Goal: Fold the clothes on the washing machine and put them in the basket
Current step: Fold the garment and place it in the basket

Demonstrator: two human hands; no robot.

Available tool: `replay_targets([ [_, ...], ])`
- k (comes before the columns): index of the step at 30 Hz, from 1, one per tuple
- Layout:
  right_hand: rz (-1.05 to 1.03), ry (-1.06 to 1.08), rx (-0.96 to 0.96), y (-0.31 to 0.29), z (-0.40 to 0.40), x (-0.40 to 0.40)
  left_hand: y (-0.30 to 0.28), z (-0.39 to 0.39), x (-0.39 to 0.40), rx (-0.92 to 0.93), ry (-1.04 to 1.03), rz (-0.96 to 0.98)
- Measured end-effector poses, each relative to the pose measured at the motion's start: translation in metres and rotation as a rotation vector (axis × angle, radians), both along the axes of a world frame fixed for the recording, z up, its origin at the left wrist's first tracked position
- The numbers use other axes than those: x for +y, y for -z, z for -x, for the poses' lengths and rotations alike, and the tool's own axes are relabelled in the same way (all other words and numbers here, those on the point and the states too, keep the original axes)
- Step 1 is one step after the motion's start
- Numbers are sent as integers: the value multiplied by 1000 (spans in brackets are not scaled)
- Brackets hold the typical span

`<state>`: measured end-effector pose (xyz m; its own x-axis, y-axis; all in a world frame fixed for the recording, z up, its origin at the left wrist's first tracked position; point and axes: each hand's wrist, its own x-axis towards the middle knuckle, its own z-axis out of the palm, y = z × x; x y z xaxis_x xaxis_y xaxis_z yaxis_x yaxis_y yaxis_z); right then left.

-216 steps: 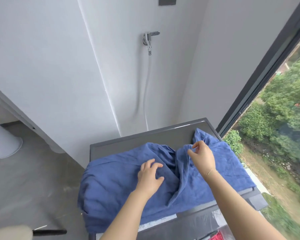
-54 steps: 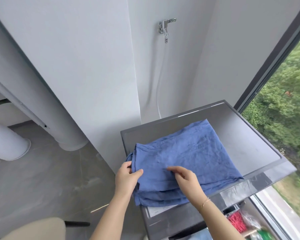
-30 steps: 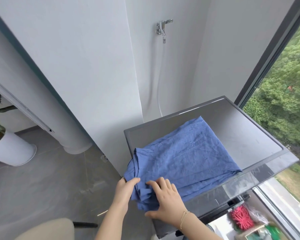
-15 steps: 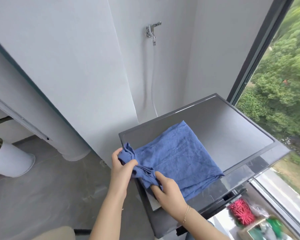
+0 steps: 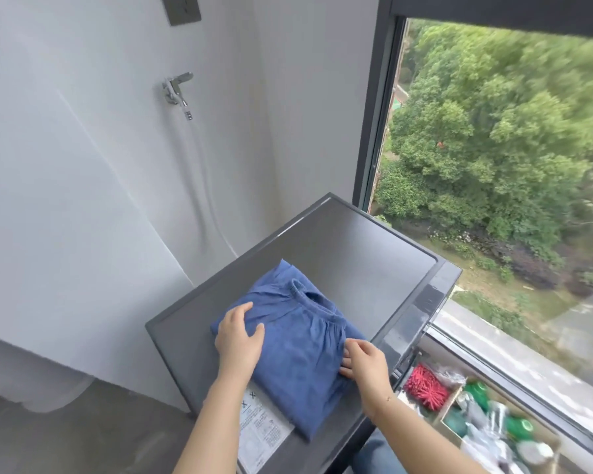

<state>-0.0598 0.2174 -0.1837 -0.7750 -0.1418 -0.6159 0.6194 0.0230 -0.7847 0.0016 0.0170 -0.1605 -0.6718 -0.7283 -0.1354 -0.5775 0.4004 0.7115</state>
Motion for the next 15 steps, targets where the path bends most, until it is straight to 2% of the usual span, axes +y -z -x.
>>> replay_targets([
  [2,39,-55,-49,-3,1,-5,3,2,-6,-118,-27,125],
  [6,-73,-172,-11,-9,11,-22,1,7,-22,-245,-26,98],
  [8,-69,-172,-13,-13,19,-29,0,9,-27,-269,21,150],
  [12,-20,-91,176,-27,21,-30,-8,19,-31,-89,44,191],
  [15,-100,-13,164,-16,18,-15,-8,30,-27,-3,56,175],
])
